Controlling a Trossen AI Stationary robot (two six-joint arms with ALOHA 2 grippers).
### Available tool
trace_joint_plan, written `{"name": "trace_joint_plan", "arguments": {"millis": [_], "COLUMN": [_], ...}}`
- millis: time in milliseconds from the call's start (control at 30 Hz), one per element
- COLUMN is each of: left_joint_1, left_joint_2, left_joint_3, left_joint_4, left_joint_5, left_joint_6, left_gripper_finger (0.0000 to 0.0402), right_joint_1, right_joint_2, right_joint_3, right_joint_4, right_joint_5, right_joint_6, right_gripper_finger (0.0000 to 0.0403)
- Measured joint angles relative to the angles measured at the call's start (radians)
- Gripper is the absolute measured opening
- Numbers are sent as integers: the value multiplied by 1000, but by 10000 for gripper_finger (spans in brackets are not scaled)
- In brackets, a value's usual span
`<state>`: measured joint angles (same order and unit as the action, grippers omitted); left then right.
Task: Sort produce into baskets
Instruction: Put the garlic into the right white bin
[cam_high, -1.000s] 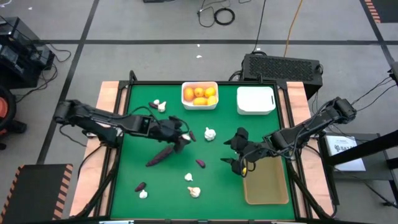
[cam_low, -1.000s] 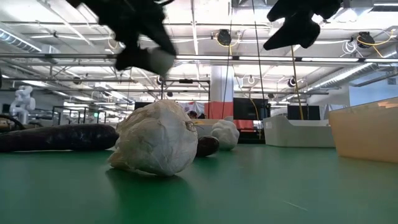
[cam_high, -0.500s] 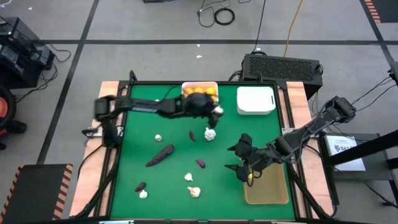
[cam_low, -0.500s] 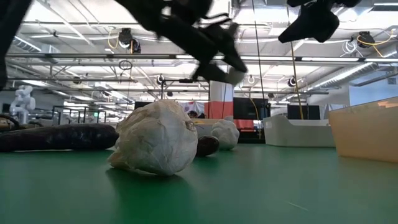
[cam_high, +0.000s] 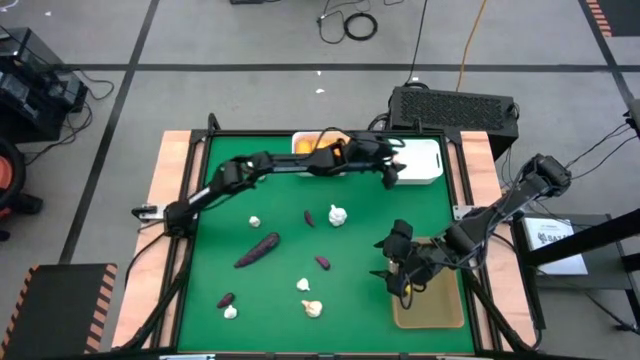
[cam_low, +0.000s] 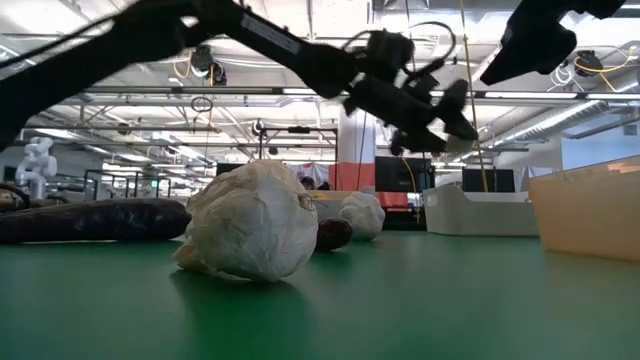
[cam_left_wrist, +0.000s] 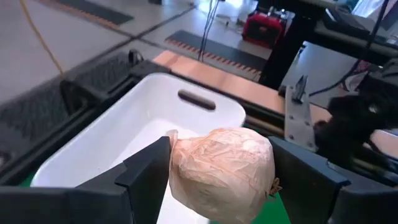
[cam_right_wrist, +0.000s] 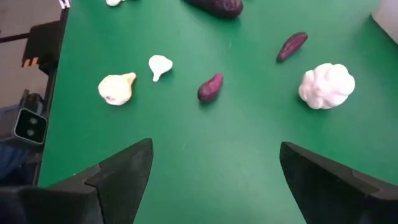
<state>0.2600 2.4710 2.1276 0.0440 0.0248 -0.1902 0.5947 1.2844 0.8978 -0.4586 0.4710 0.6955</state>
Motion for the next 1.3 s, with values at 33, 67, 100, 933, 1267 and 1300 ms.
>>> {"name": "trace_joint_plan", "arguments": {"millis": [33, 67, 100, 933, 1267, 1300], "left_joint_1": [1, 2, 3, 8, 20, 23], "left_joint_2": [31, 60, 82, 133, 6, -15], "left_joint_3": [39, 76, 107, 196, 228, 229], "left_joint_4": [-3, -1, -2, -28, -443, -489], "left_joint_5": [-2, -12, -24, -133, -154, -157], "left_joint_6": [18, 28, 41, 172, 208, 220], "left_gripper_finger": [262, 262, 262, 368, 369, 369], "right_joint_1": [5, 10, 15, 68, 70, 70], "right_joint_2": [0, 0, 0, 0, 0, 0], "right_joint_3": [0, 0, 0, 0, -2, -2], "right_joint_4": [2, 3, 4, 6, 9, 9], "right_joint_5": [0, 2, 8, 134, 131, 131], "right_joint_6": [1, 4, 12, 53, 51, 50], "right_gripper_finger": [341, 341, 341, 341, 341, 341]}}
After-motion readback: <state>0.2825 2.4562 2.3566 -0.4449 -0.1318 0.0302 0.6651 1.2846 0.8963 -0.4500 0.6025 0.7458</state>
